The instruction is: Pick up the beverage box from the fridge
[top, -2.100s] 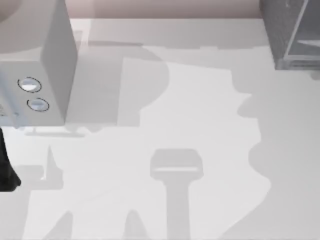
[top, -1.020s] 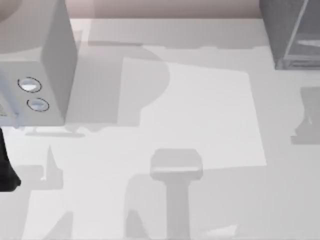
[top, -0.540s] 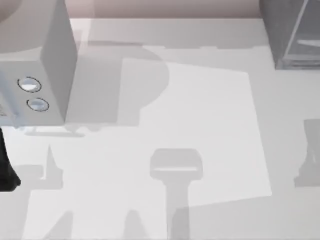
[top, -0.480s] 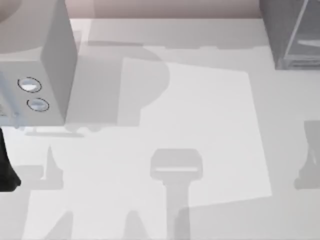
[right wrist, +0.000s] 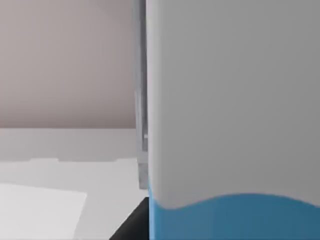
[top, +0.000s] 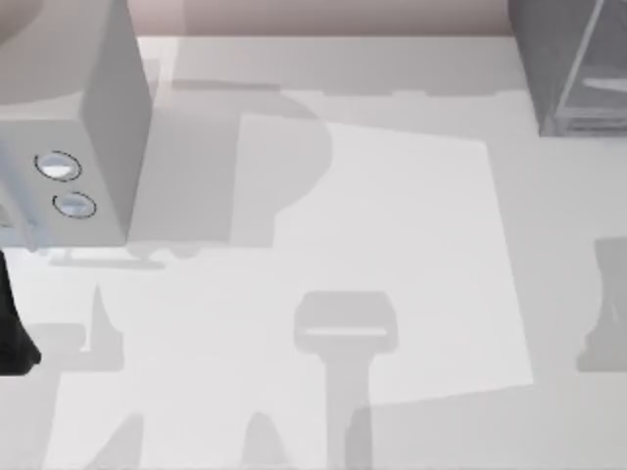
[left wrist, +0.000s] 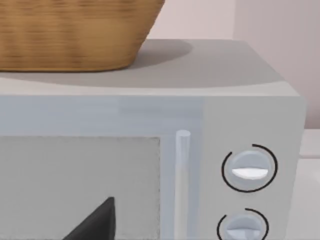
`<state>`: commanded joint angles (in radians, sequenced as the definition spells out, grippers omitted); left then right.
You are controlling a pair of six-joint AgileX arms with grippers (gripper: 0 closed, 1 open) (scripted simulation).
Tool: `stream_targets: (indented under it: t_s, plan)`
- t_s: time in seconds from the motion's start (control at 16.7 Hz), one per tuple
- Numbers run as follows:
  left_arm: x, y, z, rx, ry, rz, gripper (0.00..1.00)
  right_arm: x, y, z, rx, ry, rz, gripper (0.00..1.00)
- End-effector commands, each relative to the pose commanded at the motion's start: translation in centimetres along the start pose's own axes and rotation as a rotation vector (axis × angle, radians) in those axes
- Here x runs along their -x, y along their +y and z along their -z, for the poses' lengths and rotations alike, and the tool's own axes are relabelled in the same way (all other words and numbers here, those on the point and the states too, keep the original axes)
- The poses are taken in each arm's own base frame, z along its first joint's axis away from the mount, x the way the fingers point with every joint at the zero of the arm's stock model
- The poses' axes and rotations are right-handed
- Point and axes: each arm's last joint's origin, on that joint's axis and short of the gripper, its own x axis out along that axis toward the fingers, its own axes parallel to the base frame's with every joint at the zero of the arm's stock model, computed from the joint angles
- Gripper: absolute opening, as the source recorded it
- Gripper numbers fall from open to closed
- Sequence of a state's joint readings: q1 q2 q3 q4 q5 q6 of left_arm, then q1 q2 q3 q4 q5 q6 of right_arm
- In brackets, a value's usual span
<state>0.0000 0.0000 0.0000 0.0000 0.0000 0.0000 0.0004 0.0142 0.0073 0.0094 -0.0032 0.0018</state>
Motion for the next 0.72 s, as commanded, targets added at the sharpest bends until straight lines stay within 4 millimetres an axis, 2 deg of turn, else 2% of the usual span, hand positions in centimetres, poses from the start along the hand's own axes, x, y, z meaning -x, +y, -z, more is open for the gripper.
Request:
stream_targets:
  t_s: [0.18,0.36,0.54,0.72]
  plan:
    - [0.0,0.0,0.0,0.000,0.000,0.000,1.00,-0.4,0.4,-1.7,0.003,-0.028,-0.042,0.00]
    - [0.0,0.0,0.0,0.000,0.000,0.000,1.00,-1.7,1.1,-4.4,0.008,-0.059,-0.115,0.00]
    - [0.0,0.0,0.0,0.000,0.000,0.000,1.00,-4.7,2.5,-6.9,0.010,-0.058,-0.210,0.00]
    - [0.0,0.0,0.0,0.000,0.000,0.000,1.00,-9.3,4.9,-7.9,0.008,-0.026,-0.318,0.00]
